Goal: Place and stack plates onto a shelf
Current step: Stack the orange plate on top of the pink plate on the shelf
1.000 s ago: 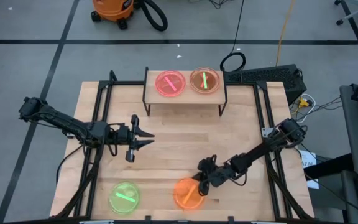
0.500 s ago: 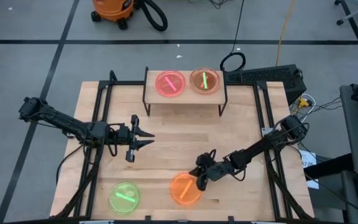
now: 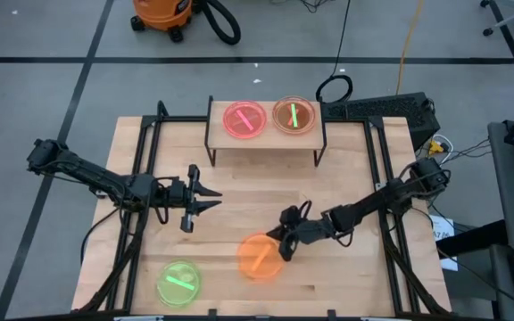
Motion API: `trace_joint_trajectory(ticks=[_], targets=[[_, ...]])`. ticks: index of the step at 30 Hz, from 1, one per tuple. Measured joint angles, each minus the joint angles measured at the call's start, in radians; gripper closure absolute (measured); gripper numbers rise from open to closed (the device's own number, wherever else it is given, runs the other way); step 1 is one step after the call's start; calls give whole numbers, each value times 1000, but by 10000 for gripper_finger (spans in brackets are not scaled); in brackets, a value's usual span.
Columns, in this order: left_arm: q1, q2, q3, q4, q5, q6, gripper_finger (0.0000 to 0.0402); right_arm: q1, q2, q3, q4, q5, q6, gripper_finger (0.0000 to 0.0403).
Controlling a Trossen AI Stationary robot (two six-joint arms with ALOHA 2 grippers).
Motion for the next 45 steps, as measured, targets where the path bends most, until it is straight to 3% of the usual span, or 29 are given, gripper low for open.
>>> trace_joint_trajectory(ticks=[37, 45], targets=[[0, 0, 0, 17, 0, 16, 307, -189, -2, 0, 72, -9, -73, 403], [0, 0, 0, 16, 0, 22, 307, -242, -3, 0, 158, -64, -102, 403]])
